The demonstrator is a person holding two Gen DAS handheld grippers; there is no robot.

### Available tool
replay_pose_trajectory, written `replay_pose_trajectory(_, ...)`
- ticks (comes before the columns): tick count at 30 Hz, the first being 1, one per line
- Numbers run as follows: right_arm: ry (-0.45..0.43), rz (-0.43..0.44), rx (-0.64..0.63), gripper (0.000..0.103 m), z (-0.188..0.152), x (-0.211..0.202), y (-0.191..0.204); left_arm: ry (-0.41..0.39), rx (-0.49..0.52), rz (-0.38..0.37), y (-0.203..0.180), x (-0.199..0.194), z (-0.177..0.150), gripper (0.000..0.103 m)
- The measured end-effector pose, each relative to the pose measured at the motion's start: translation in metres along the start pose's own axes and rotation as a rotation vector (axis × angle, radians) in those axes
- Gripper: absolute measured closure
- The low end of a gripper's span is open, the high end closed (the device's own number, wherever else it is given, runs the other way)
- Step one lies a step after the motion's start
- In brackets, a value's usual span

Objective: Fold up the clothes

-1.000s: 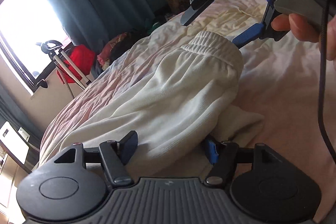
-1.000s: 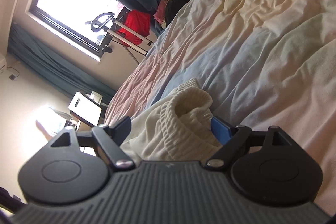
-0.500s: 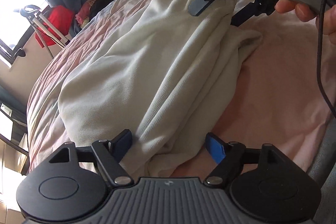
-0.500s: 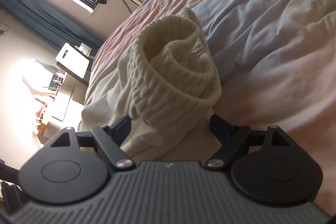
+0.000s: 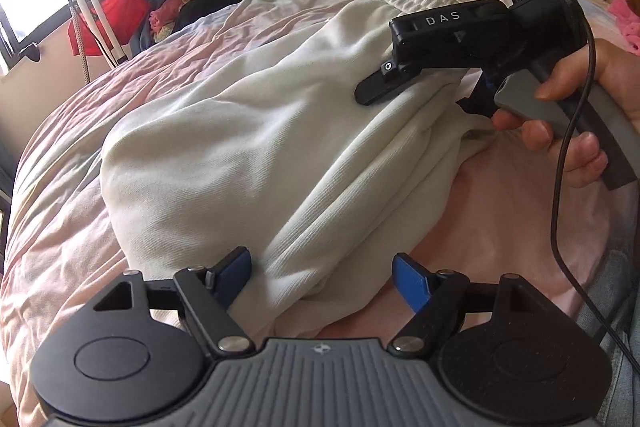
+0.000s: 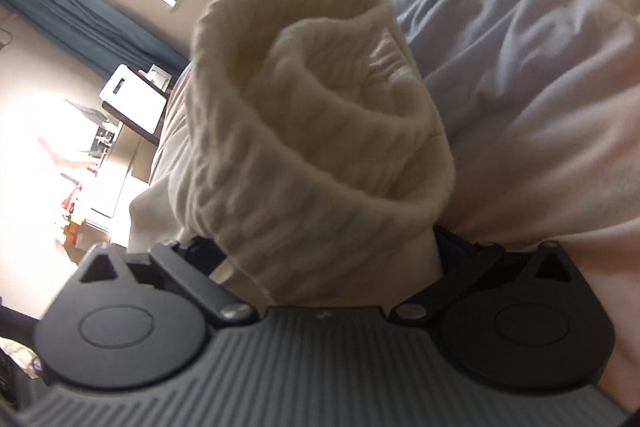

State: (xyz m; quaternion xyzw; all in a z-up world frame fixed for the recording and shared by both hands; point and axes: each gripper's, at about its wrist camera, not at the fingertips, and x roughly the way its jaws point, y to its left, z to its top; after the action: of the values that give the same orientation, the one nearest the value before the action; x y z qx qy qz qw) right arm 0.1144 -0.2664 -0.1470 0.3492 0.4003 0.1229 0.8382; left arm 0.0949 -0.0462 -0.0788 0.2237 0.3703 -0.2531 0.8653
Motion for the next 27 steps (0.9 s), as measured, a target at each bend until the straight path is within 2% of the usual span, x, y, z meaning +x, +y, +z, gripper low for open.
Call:
replay_pose_trajectory(1, -0.008, 0.017, -0.021, 0.002, -0.002, -0.002, 0.007, -0.006, -0.005, 0.015, -0.007, -0.006, -0.005, 0.023)
replay_pose_trajectory(5, -0.024, -0.033, -0.116, 0.036, -0.007, -0.015, 0.023, -0.026, -0.032, 0.058, -0.031, -0.028, -0.018, 0.023)
replay_pose_trajectory(8, -0.055, -0.047, -0.112, 0.053, -0.007, -0.022, 0.028, -0.059, -0.053, 0.044, -0.03, -0.031, -0.013, 0.023)
replay_pose_trajectory(10, -0.082, -0.063, -0.141, 0.058, -0.008, -0.027, 0.038, -0.092, -0.085, 0.011, -0.025, -0.04, -0.013, 0.023)
replay_pose_trajectory(15, -0.144, -0.037, -0.187, 0.064, -0.006, -0.051, 0.048, -0.191, -0.243, -0.101, 0.0, -0.067, -0.015, 0.022)
replay_pose_trajectory(18, -0.158, -0.022, -0.184, 0.065, -0.003, -0.055, 0.05, -0.281, -0.43, -0.178, 0.031, -0.084, -0.017, 0.02)
replay_pose_trajectory(20, -0.154, -0.026, -0.172, 0.065, -0.004, -0.056, 0.045, -0.314, -0.568, -0.184, 0.054, -0.089, -0.022, 0.012)
replay_pose_trajectory(24, -0.143, -0.044, -0.132, 0.065, -0.007, -0.052, 0.037, -0.205, -0.862, -0.149, 0.101, -0.07, -0.038, 0.012)
replay_pose_trajectory(27, -0.133, -0.057, -0.113, 0.065, -0.009, -0.05, 0.034, -0.111, -0.994, -0.146, 0.118, -0.052, -0.048, 0.013)
